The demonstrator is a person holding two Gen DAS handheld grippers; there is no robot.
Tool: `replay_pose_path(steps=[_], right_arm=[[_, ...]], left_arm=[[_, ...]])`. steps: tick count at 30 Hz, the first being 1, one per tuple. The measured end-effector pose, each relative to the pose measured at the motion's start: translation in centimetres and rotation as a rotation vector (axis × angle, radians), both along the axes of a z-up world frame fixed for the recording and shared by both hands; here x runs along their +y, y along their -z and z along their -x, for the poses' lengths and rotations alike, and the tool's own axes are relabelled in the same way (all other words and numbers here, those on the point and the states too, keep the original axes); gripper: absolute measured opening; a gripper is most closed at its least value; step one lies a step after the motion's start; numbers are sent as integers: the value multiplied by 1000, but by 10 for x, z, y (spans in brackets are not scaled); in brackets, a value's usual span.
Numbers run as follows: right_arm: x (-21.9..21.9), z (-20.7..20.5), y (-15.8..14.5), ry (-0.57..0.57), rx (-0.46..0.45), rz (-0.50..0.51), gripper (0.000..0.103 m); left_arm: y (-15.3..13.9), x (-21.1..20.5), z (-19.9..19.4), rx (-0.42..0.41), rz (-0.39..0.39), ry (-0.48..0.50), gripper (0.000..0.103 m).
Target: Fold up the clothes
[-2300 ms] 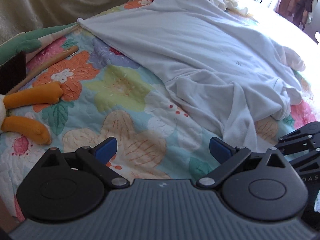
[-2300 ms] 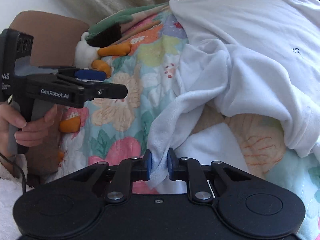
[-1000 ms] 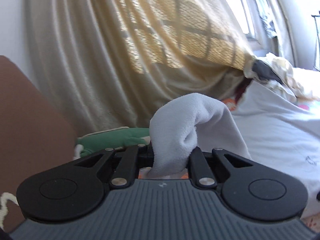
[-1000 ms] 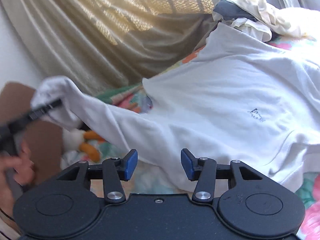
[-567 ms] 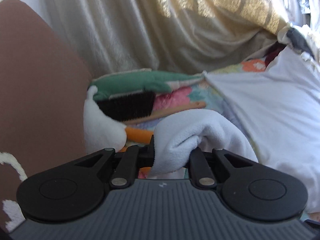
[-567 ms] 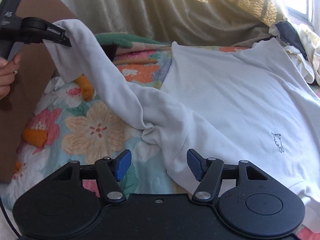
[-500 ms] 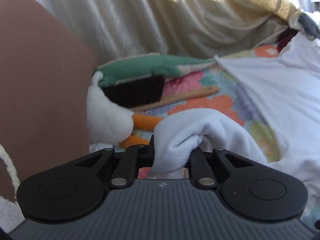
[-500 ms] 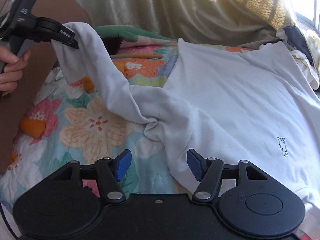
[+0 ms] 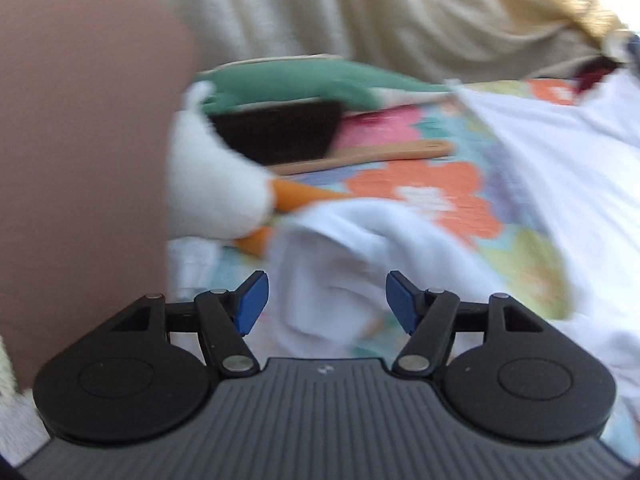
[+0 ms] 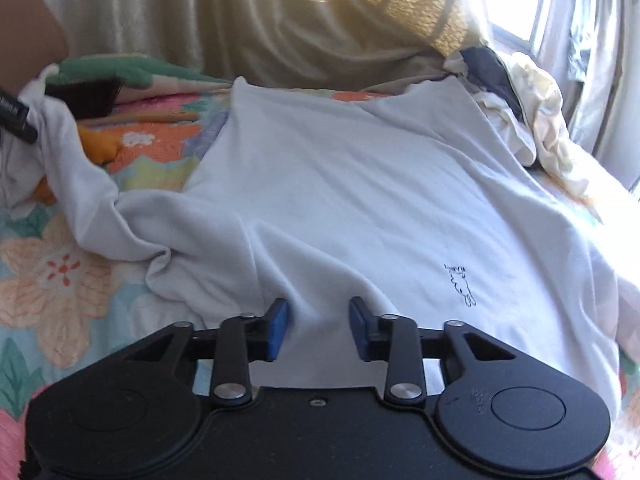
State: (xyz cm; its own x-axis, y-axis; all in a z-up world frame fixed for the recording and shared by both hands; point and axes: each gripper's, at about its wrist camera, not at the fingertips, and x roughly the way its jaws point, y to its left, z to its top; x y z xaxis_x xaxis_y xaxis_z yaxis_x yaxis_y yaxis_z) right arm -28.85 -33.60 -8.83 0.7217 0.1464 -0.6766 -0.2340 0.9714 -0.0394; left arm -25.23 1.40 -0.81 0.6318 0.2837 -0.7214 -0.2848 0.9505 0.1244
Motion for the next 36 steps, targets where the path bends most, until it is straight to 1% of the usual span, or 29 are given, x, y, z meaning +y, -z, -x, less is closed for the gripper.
replay_pose_path(steps=[2, 3, 5, 6, 8, 9, 10, 11, 12, 13, 14, 16, 17, 18, 19, 20, 21, 23, 25, 27, 29, 30, 31, 32, 33, 34, 35, 36], right_arm=[[-17, 2, -3, 43, 15, -160, 32], [-22, 4, -3, 63, 17, -198, 32], [-22, 10, -4, 67, 7, -188, 32], [-19, 14, -4, 58, -3, -166, 32], [-4, 26, -5, -10, -9, -93, 32], [5, 34, -5, -51, -24, -32, 32], [18, 43, -3, -116, -30, 49, 32], [26, 47, 1, -160, -28, 107, 31], [34, 52, 4, -204, -25, 166, 32], [38, 54, 8, -227, -21, 201, 32], [40, 53, 12, -238, -20, 235, 33], [42, 51, 20, -248, -20, 270, 33], [43, 50, 24, -253, -20, 287, 34], [45, 50, 27, -256, -29, 309, 35], [49, 51, 30, -261, -47, 350, 38], [52, 52, 33, -265, -65, 392, 44], [55, 52, 36, -269, -83, 433, 47], [57, 45, 37, -280, -97, 441, 48], [60, 38, 37, -291, -112, 448, 47], [62, 32, 37, -302, -126, 456, 41], [64, 25, 38, -313, -140, 463, 10], [65, 21, 38, -319, -148, 467, 10], [61, 19, 33, -307, -151, 414, 9], [54, 18, 27, -287, -150, 341, 9], [47, 17, 22, -267, -148, 267, 9], [39, 16, 16, -247, -132, 190, 8], [30, 16, 12, -232, -119, 118, 8], [22, 16, 7, -217, -107, 47, 8]], left_arm=[[-2, -18, 5, -26, -19, 80, 67], [-2, -26, 7, -29, -2, 132, 67], [-1, -41, 12, -34, 32, 236, 68], [0, -48, 14, -31, 56, 288, 68], [10, -56, 12, 42, 159, 362, 68], [16, -58, 10, 75, 200, 371, 68], [22, -61, 8, 108, 240, 381, 68], [28, -63, 6, 138, 276, 387, 68], [34, -65, 3, 155, 290, 383, 68], [40, -66, 1, 170, 302, 378, 68], [45, -66, 0, 175, 305, 369, 68], [51, -67, -1, 167, 291, 353, 68], [54, -67, -1, 162, 279, 345, 68], [56, -69, -3, 158, 249, 343, 68], [59, -72, -3, 157, 217, 348, 69], [60, -75, -4, 159, 190, 354, 70], [61, -77, -4, 161, 171, 365, 71], [63, -81, -3, 162, 155, 386, 74], [68, -83, -4, 163, 151, 392, 81], [71, -86, -7, 164, 150, 380, 84], [73, -86, -13, 158, 161, 370, 86], [74, -86, -16, 153, 167, 365, 86], [73, -85, -17, 139, 177, 361, 85], [72, -84, -18, 125, 187, 355, 80], [71, -82, -20, 121, 202, 350, 54], [70, -80, -21, 117, 218, 345, 38], [66, -78, -21, 112, 238, 340, 34], [63, -76, -21, 108, 258, 335, 23]])
